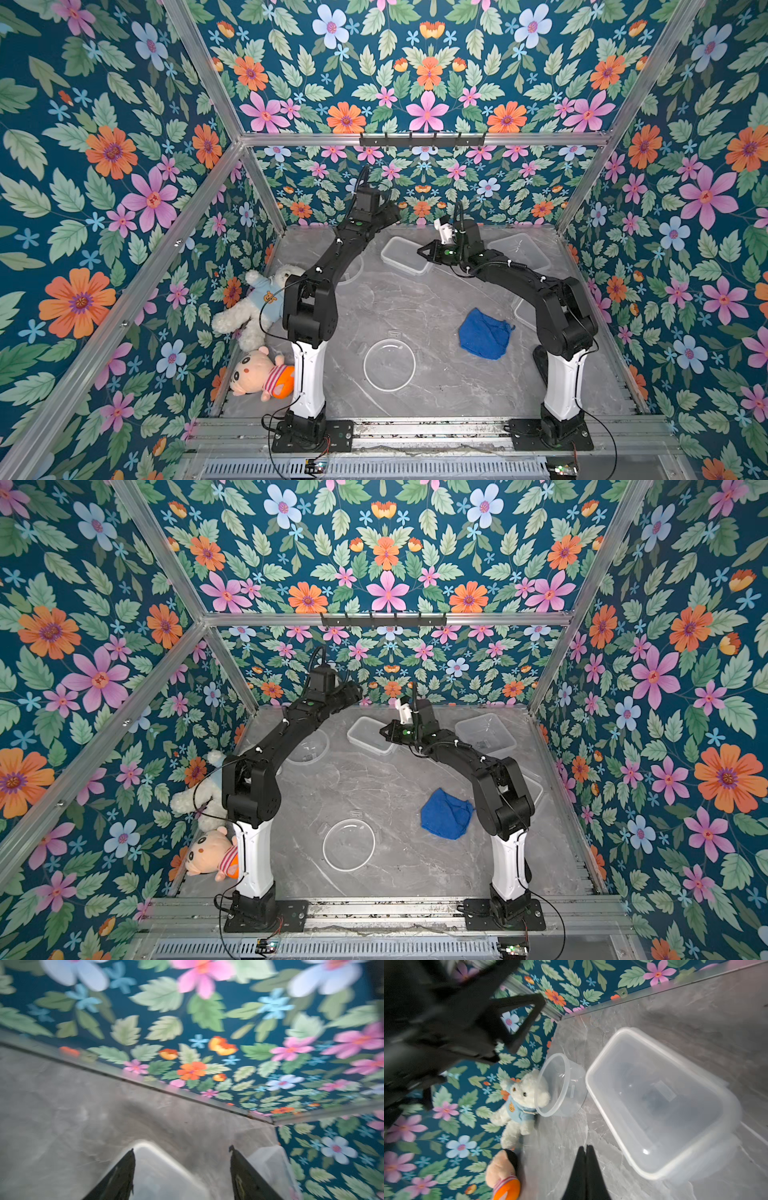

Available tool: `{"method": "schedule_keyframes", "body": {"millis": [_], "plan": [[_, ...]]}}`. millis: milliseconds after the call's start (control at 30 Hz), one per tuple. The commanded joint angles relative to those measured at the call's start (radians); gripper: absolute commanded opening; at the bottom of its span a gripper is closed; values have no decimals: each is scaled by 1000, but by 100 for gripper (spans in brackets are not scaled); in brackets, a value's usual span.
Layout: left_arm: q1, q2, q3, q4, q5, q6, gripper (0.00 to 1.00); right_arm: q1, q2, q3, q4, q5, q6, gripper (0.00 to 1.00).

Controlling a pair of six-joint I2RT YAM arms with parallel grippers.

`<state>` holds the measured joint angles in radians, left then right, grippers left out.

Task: Wipe the insides of the lunch boxes
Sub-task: Open the fastener of the lunch box, then adjust the lunch box at the center of the board.

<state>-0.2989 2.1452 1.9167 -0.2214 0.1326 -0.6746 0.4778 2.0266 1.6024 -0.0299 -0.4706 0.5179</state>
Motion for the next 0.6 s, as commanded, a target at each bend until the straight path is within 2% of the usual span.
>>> {"method": "schedule_keyframes", "body": {"millis": [0,100,267,400,567], "plan": [[36,23,-22,-7,31,8,74,28,60,104,-343,110,-166,0],[47,75,-23,23,81,-15,73,60,108,155,-388,94,-190,0],[46,132,-55,96,141,-66,73,126,148,175,-459,160,-249,0],[40,144,-110,155,186,-106,73,119,172,189,-485,228,-225,0],[3,78,-255,256,218,-151,73,66,151,191,-507,336,-204,0]]}}
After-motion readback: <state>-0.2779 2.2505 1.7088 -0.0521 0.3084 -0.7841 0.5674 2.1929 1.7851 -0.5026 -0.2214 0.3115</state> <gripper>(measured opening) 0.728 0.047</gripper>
